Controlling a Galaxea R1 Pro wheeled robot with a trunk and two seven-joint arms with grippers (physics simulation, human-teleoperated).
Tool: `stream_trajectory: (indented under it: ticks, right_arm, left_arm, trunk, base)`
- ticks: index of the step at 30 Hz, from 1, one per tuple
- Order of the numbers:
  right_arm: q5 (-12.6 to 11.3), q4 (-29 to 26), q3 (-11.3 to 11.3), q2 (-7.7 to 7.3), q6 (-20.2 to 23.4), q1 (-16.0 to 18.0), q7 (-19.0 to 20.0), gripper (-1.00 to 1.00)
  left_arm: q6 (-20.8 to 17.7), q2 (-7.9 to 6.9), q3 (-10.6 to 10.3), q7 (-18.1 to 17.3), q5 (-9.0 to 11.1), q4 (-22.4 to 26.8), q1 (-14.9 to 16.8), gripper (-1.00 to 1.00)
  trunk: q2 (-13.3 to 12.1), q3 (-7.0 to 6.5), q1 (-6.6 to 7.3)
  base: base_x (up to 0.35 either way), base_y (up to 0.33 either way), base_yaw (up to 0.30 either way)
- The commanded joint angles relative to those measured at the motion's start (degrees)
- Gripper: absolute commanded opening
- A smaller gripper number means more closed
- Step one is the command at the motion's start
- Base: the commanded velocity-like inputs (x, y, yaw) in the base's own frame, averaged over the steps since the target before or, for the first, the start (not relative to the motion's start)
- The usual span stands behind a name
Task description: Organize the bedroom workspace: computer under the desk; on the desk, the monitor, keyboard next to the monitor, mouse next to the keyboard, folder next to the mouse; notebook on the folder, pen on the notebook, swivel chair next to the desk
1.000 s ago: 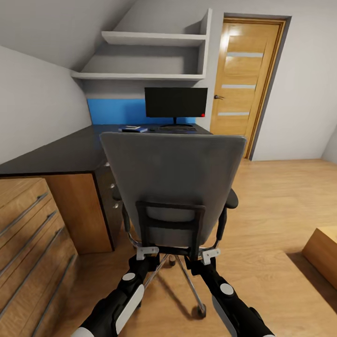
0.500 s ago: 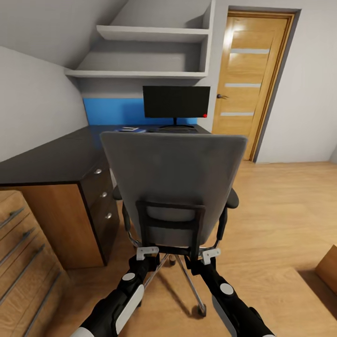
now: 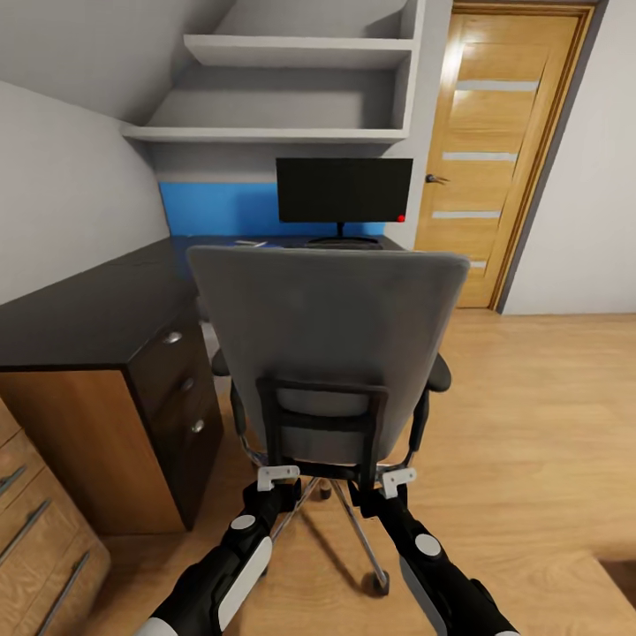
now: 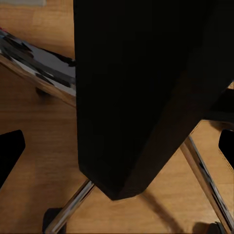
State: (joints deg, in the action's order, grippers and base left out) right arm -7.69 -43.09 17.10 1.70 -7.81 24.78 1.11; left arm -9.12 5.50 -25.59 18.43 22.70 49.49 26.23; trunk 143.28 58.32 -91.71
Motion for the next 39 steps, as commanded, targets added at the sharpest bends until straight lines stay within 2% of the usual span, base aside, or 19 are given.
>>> stream_trajectory:
  ticks: [1, 7, 39]
  right_arm:
    - [-0.7, 0.3, 0.0, -0.04, -0.5, 0.0, -0.1, 1.00]
    - [-0.7, 0.3, 0.0, -0.11, -1.3, 0.0, -0.3, 1.00]
    - [-0.6, 0.4, 0.1, -0.12, -1.5, 0.0, -1.0, 1.00]
  left_arm:
    - [-0.2, -0.05, -0.2, 0.5, 0.4, 0.1, 0.0, 1.00]
    - [-0.2, -0.05, -0.2, 0.5, 0.4, 0.1, 0.0, 1.00]
    - [-0.2, -0.06, -0.2, 0.5, 0.5, 0.1, 0.0, 1.00]
  trunk:
    - [0.0, 0.06, -0.04]
    - [0.0, 0.09, -0.04]
    - [0.0, 0.09, -0.04]
  base:
    - [0.325, -0.073, 0.074]
    - [0.325, -0.073, 0.124]
    - [0.325, -0.070, 0.009]
